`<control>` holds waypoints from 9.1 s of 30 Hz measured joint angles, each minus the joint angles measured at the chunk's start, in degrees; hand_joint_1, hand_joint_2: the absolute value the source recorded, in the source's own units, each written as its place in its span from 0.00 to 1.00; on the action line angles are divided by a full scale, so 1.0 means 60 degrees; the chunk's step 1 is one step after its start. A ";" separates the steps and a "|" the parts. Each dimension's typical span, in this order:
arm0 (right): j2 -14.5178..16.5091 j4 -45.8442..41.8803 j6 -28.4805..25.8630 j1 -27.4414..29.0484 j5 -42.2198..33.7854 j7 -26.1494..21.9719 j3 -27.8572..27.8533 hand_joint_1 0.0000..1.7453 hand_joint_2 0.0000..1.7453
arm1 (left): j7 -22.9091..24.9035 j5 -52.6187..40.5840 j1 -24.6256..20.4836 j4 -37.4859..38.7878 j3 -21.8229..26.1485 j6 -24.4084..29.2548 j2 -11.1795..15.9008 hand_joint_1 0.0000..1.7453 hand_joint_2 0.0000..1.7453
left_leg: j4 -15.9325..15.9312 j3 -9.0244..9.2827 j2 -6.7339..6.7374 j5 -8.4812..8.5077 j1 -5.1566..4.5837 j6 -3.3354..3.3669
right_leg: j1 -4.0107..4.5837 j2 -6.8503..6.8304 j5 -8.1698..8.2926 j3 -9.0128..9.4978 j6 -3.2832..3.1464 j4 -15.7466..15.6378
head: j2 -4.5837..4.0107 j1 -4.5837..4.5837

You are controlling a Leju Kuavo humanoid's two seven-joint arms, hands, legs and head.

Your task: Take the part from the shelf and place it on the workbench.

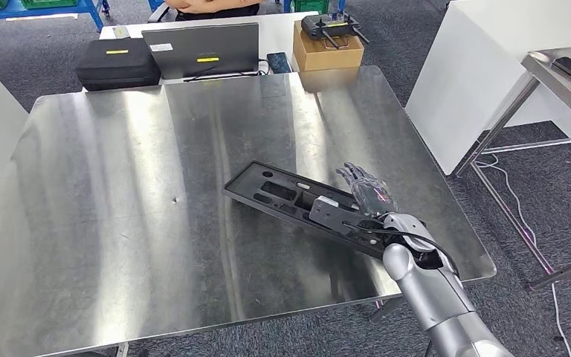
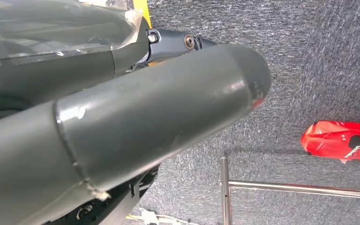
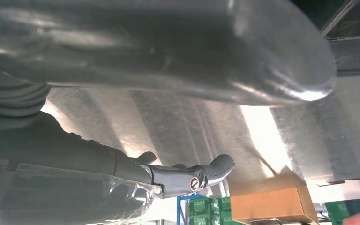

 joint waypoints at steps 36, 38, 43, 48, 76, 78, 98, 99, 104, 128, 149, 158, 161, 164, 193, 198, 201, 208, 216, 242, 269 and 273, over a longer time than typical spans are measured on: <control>0.0497 -0.8135 -0.4035 0.4333 -0.5761 -0.3792 -0.2378 0.00 0.00 | -0.1502 -0.0058 0.0800 -0.0415 0.1020 0.0845 -0.0333 0.00 0.00 | -0.0006 0.0006 0.0042 -0.0058 0.0007 -0.0018 | 0.0008 0.0031 -0.0027 -0.0006 -0.0031 -0.0003 | 0.0000 -0.0002; 0.0567 -0.8205 -0.3908 0.4346 -0.5817 -0.3832 -0.2376 0.00 0.00 | -0.1521 -0.0058 0.0834 -0.0462 0.1114 0.0848 -0.0363 0.00 0.00 | -0.0006 0.0005 0.0041 -0.0058 0.0011 -0.0019 | 0.0008 0.0031 -0.0027 -0.0006 -0.0031 -0.0003 | 0.0000 -0.0001; 0.0687 -0.8307 -0.3806 0.4377 -0.5843 -0.3865 -0.2375 0.00 0.00 | -0.1535 -0.0058 0.0909 -0.0546 0.1235 0.0849 -0.0404 0.00 0.00 | -0.0007 0.0003 0.0043 -0.0059 0.0016 -0.0019 | 0.0009 0.0033 -0.0028 -0.0007 -0.0031 -0.0003 | 0.0000 -0.0002; 0.0749 -0.8348 -0.3803 0.4385 -0.5843 -0.3869 -0.2375 0.00 0.00 | -0.1537 -0.0058 0.0943 -0.0573 0.1269 0.0849 -0.0415 0.00 0.00 | -0.0007 0.0004 0.0043 -0.0059 0.0015 -0.0019 | 0.0010 0.0033 -0.0028 -0.0007 -0.0031 -0.0004 | 0.0000 0.0002; 0.1080 -0.8156 -0.2425 0.4319 -0.6499 -0.3410 -0.1961 0.00 0.00 | -0.0618 0.0125 0.1168 -0.0794 0.3198 -0.0315 -0.0739 0.00 0.00 | -0.0133 0.0044 0.0157 0.0097 0.0123 0.0211 | -0.0302 -0.0010 -0.0923 -0.0756 0.0317 0.2184 | 0.0000 0.0083; 0.1086 -0.8128 -0.2415 0.4334 -0.6533 -0.3411 -0.1961 0.00 0.00 | -0.0612 0.0037 0.1174 -0.0794 0.3324 -0.0444 -0.0755 0.00 0.00 | -0.0087 0.0030 0.0144 0.0071 0.0138 0.0110 | -0.0344 -0.0071 -0.0492 0.0005 0.0436 0.0794 | 0.0000 0.0097; 0.1342 -0.8091 -0.1917 0.4987 -0.6709 -0.3606 -0.2031 0.00 0.00 | -0.0603 -0.0821 0.1256 -0.0893 0.4297 -0.0333 -0.0937 0.00 0.00 | -0.0035 0.0462 0.0011 -0.0344 0.0241 -0.0229 | -0.0222 -0.0057 0.0239 -0.0209 0.0233 0.0113 | 0.0000 0.0103; 0.1347 -0.8091 -0.1916 0.5012 -0.6709 -0.3605 -0.2041 0.00 0.00 | -0.0597 -0.0838 0.1257 -0.0907 0.4315 -0.0334 -0.0953 0.00 0.00 | -0.0051 0.0398 0.0032 -0.0264 0.0227 -0.0120 | -0.0236 -0.0055 0.0118 -0.0305 0.0264 0.0227 | 0.0000 0.0109; 0.1349 -0.8089 -0.1898 0.5090 -0.6705 -0.3603 -0.2062 0.00 0.00 | -0.0574 -0.0919 0.1263 -0.0964 0.4455 -0.0335 -0.0984 0.00 0.00 | -0.0056 -0.0117 0.0151 0.0158 0.0151 0.0148 | -0.0271 -0.0057 -0.1432 -0.1145 0.0209 0.2783 | 0.0000 0.0168; 0.1595 -0.8021 -0.1727 0.5217 -0.6654 -0.3455 -0.2158 0.00 0.00 | -0.0503 -0.1556 0.1262 -0.1081 0.5108 -0.0442 -0.1200 0.00 0.00 | 0.0231 0.0201 0.0006 -0.0336 0.0336 -0.0507 | -0.0238 -0.0147 0.0117 -0.0193 0.0271 0.0218 | 0.0000 0.0037; 0.1704 -0.7911 -0.1729 0.5331 -0.6725 -0.3391 -0.2408 0.00 0.00 | -0.0499 -0.1851 0.1207 -0.1107 0.5476 -0.0477 -0.1261 0.00 0.00 | 0.2115 -0.1709 0.0113 -0.0747 0.0202 -0.0507 | -0.0180 -0.0189 -0.0458 0.0878 -0.0354 -0.0370 | 0.0000 -0.0016; 0.1745 -0.7854 -0.1726 0.5357 -0.6777 -0.3361 -0.2429 0.00 0.00 | -0.0495 -0.1969 0.1144 -0.1107 0.5571 -0.0495 -0.1233 0.00 0.00 | 0.0252 0.0233 0.0055 -0.0364 0.0270 -0.0488 | -0.0165 -0.0219 0.0027 -0.0169 0.0105 0.0297 | 0.0000 0.0008; 0.1756 -0.7780 -0.1745 0.5413 -0.6778 -0.3292 -0.2452 0.00 0.00 | -0.0457 -0.2089 0.1123 -0.1122 0.5694 -0.0512 -0.1264 0.00 0.00 | 0.0161 -0.0057 0.0130 -0.0063 0.0271 -0.0106 | -0.0182 -0.0173 -0.0289 -0.0440 0.0217 0.0625 | 0.0000 0.0021; 0.1761 -0.7491 -0.2115 0.5521 -0.6163 -0.3043 -0.2476 0.00 0.00 | -0.0329 -0.2255 0.1113 -0.1190 0.5858 -0.0546 -0.1286 0.00 0.00 | 0.0145 -0.0475 0.0173 0.0302 0.0265 0.0036 | -0.0238 -0.0130 -0.1505 -0.0908 0.0111 0.2201 | 0.0000 0.0068; 0.2414 0.5553 -0.2385 0.3331 -0.6733 -0.1459 -0.3163 0.00 0.00 | -0.0369 -0.3856 0.0447 -0.0862 0.6494 -0.0358 -0.1025 0.00 0.00 | -0.0167 -0.0030 0.0209 0.0208 0.0264 -0.0011 | -0.0100 -0.0127 -0.0749 -0.0728 -0.0048 0.1156 | 0.0000 0.0056; 0.2313 0.6796 -0.1698 0.2873 -0.7127 -0.0674 -0.2990 0.00 0.00 | -0.0442 -0.3860 0.0443 -0.0756 0.6494 -0.0347 -0.1031 0.00 0.00 | -0.0115 -0.0887 0.0275 0.0899 0.0333 -0.0157 | -0.0321 -0.0099 -0.1121 -0.0496 0.0411 0.2796 | 0.0000 0.0110; 0.2308 0.7072 -0.1577 0.2677 -0.7374 -0.0326 -0.2964 0.00 0.00 | -0.0518 -0.3863 0.0418 -0.0679 0.6480 -0.0405 -0.0980 0.00 0.00 | -0.0032 -0.1291 0.0277 0.1258 0.0372 -0.0390 | -0.0375 -0.0075 -0.1001 0.1043 0.0577 0.0774 | 0.0000 0.0128; 0.2275 0.7568 -0.1506 0.2415 -0.7951 -0.0290 -0.2726 0.00 0.00 | -0.0716 -0.3772 0.0437 -0.0413 0.6408 -0.0151 -0.0831 0.00 0.00 | 0.0742 -0.1655 0.0235 0.0413 0.0455 -0.0663 | -0.0281 -0.0110 -0.0951 0.1099 -0.0227 -0.0139 | 0.0000 0.0025; 0.2126 0.7938 -0.1319 0.2242 -0.8653 -0.0230 -0.2569 0.00 0.00 | -0.0899 -0.3883 0.0371 -0.0166 0.6271 -0.0041 -0.0688 0.00 0.00 | 0.0946 0.0016 0.0119 -0.0242 0.0243 -0.0189 | 0.0073 -0.0110 -0.0164 0.0031 -0.0317 0.0095 | 0.0000 0.0000; 0.1720 0.8278 -0.1888 0.2134 -0.9887 -0.0448 -0.2217 0.00 0.00 | -0.1039 -0.3782 0.0083 0.0267 0.5839 0.0189 -0.0621 0.00 0.00 | 0.2476 -0.1950 0.0186 -0.0580 0.0393 -0.0605 | -0.0261 -0.0137 -0.0971 0.1196 -0.0296 -0.0131 | 0.0000 0.0059; 0.0874 0.8515 -0.1700 0.1944 -1.1597 -0.0077 -0.1162 0.00 0.00 | -0.1017 -0.3672 -0.0092 0.0481 0.5012 0.0373 -0.0555 0.00 0.00 | -0.0156 -0.0443 0.0186 0.0556 0.0096 0.0194 | -0.0258 -0.0104 -0.1363 0.0200 0.0121 0.1060 | 0.0000 0.0096; 0.0801 0.8561 -0.1694 0.2025 -1.1613 -0.0077 -0.1128 0.00 0.00 | -0.0993 -0.3672 -0.0087 0.0519 0.4963 0.0375 -0.0555 0.00 0.00 | -0.0141 -0.0574 0.0190 0.0647 0.0136 0.0115 | -0.0331 -0.0096 -0.1979 -0.0590 0.0252 0.2738 | 0.0000 0.0108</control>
